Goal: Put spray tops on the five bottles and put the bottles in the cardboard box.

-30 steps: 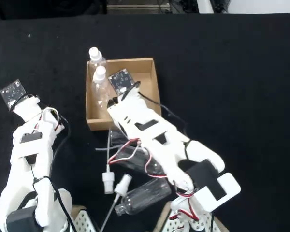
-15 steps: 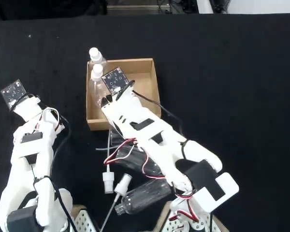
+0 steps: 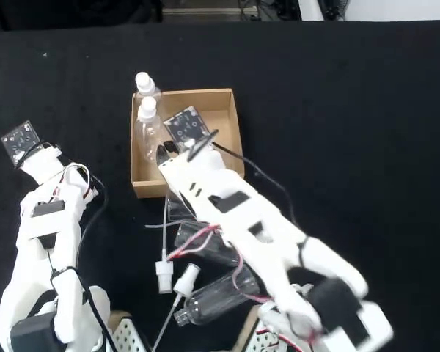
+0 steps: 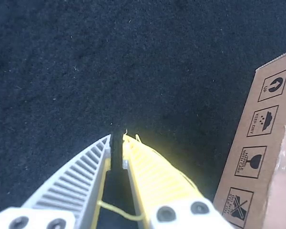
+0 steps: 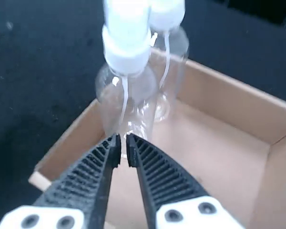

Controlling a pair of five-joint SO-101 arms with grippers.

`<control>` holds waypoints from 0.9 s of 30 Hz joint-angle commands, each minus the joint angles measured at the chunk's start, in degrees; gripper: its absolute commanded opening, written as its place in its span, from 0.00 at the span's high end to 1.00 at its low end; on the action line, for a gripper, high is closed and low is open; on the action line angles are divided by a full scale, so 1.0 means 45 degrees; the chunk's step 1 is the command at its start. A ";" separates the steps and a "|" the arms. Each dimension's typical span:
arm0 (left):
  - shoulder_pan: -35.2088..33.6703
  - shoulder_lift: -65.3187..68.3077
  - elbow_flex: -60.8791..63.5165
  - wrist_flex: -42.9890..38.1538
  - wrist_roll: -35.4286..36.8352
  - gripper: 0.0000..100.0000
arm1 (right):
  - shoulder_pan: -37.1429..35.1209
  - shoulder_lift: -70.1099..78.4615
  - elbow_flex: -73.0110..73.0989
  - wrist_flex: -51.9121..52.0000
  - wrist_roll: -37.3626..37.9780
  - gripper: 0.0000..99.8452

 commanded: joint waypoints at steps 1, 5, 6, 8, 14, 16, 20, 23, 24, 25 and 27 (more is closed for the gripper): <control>-0.0010 -0.0332 -0.0381 -0.0293 0.0117 0.97 | 0.0664 -0.2901 0.0049 0.1895 0.0000 0.99; -0.0010 -0.0352 -0.0420 -0.0176 0.0098 0.97 | 0.2188 -0.5226 -0.0791 0.5958 0.0000 0.95; -0.0010 -0.0430 -0.0420 -0.0117 0.0039 0.97 | 0.2618 -0.5675 -0.1006 0.6799 0.0000 0.92; 0.0010 -0.0469 -0.0635 0.0508 -0.0567 0.97 | 0.3399 -0.6300 -0.1319 0.7951 0.0000 0.86; 0.0889 -0.0469 -0.2374 0.3770 -0.1797 0.97 | 0.5021 -0.7140 -0.2042 1.1683 0.1797 0.82; 0.0987 -0.0469 -0.3370 0.4962 -0.2637 0.96 | 0.5665 -0.7121 -0.2159 1.2816 0.2540 0.82; 0.0908 -0.0352 -0.5792 0.8049 -0.3966 0.87 | 0.7365 -0.7179 -0.1670 1.3460 0.2989 0.82; 0.0967 -0.0449 -0.7277 1.0276 -0.5744 0.79 | 0.8674 -0.7199 -0.1182 1.3480 0.3087 0.82; 0.0967 -0.0469 -0.7687 1.0940 -0.6466 0.78 | 0.9123 -0.7199 -0.1045 1.3480 0.3360 0.82; 0.0967 -0.0469 -0.8059 1.1643 -0.7228 0.78 | 0.9612 -0.7199 -0.0908 1.3480 0.3770 0.82; 0.0987 -0.0469 -0.8762 1.3031 -0.8967 0.78 | 1.0530 -0.7101 -0.0694 1.3460 0.4689 0.82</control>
